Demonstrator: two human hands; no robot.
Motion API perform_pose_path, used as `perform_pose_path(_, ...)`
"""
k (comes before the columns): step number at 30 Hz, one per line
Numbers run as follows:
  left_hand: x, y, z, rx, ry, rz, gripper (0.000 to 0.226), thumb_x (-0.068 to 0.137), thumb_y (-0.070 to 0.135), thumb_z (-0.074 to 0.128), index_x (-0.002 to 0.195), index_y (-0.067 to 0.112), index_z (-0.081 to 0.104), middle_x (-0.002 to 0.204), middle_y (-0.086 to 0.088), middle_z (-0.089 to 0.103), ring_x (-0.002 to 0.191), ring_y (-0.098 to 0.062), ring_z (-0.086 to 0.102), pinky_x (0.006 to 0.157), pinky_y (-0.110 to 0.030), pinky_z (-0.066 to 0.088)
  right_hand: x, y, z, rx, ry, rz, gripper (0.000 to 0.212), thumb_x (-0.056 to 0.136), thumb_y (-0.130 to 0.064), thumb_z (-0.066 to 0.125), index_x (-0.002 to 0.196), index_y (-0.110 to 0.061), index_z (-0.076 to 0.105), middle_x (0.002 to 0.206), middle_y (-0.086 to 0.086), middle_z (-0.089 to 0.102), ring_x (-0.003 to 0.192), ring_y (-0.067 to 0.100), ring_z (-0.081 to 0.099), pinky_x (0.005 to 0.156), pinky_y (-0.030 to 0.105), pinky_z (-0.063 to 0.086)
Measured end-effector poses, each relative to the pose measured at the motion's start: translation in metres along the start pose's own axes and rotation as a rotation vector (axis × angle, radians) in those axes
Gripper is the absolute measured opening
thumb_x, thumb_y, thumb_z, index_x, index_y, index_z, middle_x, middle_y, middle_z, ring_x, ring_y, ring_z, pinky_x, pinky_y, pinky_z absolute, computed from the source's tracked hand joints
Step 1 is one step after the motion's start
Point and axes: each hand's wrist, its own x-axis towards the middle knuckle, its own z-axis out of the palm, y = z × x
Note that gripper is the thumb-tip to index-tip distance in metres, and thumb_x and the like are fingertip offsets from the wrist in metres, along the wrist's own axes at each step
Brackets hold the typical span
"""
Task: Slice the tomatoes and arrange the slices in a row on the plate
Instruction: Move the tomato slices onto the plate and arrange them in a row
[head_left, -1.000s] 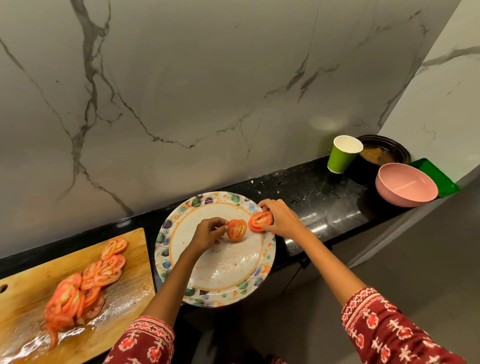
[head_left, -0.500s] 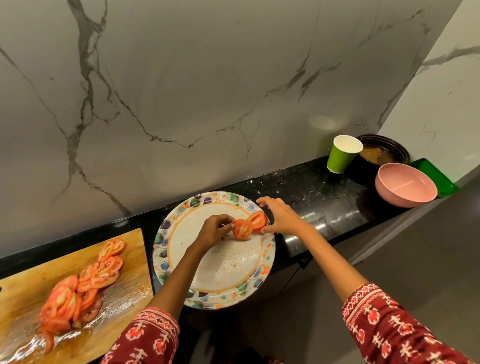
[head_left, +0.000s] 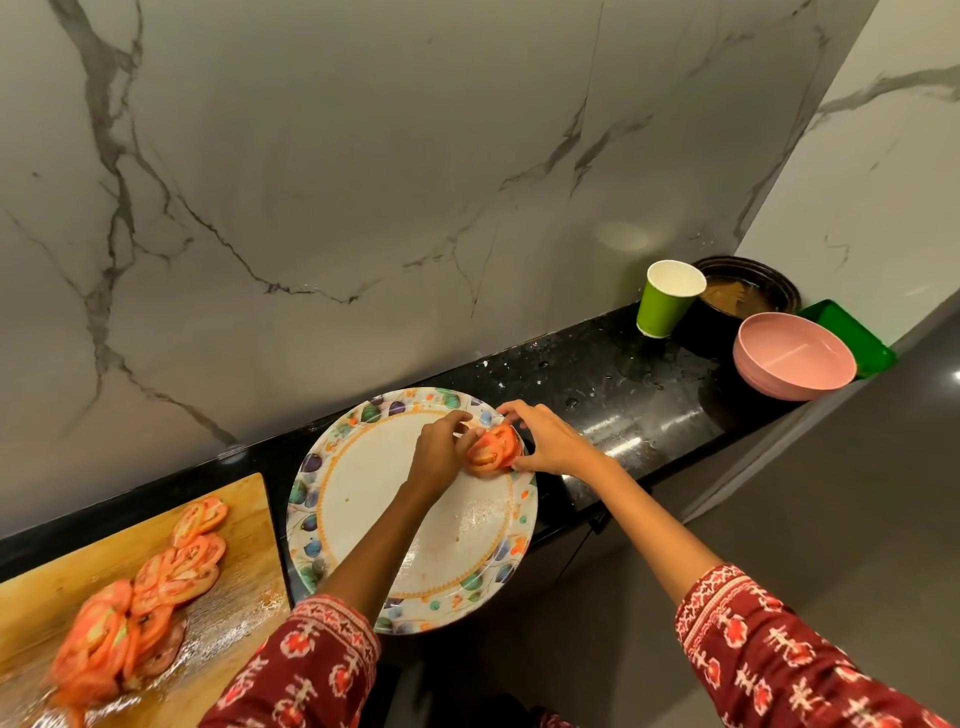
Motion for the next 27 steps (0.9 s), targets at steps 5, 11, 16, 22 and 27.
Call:
perform_pose_path(5,-0.015,-0.011,0.005,0.126,-0.158,0.019,0.091,0.065,0.035,0.081,0.14,0.018,0.033,0.137,-0.007,0.047,0.121,-0.025,0.048,0.099,-0.036,0.043,0.003,0.006,0.0,0.006,-0.016,0.017,0.075,0.071,-0.021,0.076,0.133,-0.025,0.035,0.128,-0.003,0.052,0.118,0.017,0.039,0.093,0.036,0.044)
perform_pose_path(11,-0.018,-0.009,0.012,0.108,-0.082,0.082,0.063,0.078,0.029,0.072,0.132,0.013,0.046,0.131,-0.009,0.053,0.116,-0.023,0.052,0.1,-0.032,0.043,0.006,0.004,0.0,-0.003,-0.045,0.009,0.075,0.071,-0.022,0.076,0.134,-0.025,0.035,0.128,-0.003,0.053,0.12,0.018,0.038,0.096,0.039,0.042)
perform_pose_path(16,-0.012,-0.003,0.012,0.12,-0.103,0.055,0.068,0.077,0.025,0.073,0.136,0.013,0.041,0.136,-0.009,0.049,0.121,-0.024,0.05,0.103,-0.034,0.041,0.007,0.004,-0.003,-0.022,-0.069,0.007,0.08,0.07,-0.021,0.077,0.135,-0.026,0.031,0.128,-0.002,0.052,0.12,0.019,0.038,0.095,0.036,0.042)
perform_pose_path(22,-0.013,0.001,0.018,0.093,-0.106,0.024,0.071,0.076,0.025,0.074,0.137,0.014,0.04,0.136,-0.009,0.049,0.121,-0.024,0.05,0.103,-0.035,0.041,0.009,0.005,-0.011,-0.045,-0.112,-0.034,0.085,0.071,-0.012,0.074,0.141,-0.019,0.026,0.125,0.002,0.054,0.111,0.016,0.041,0.091,0.03,0.04)
perform_pose_path(27,-0.011,0.001,0.018,0.083,-0.098,0.035,0.071,0.075,0.024,0.076,0.136,0.015,0.041,0.135,-0.009,0.05,0.119,-0.024,0.05,0.102,-0.035,0.042,0.01,0.01,-0.013,-0.016,-0.121,-0.034,0.087,0.07,-0.009,0.074,0.141,-0.018,0.025,0.129,0.004,0.053,0.1,0.01,0.04,0.088,0.024,0.036)
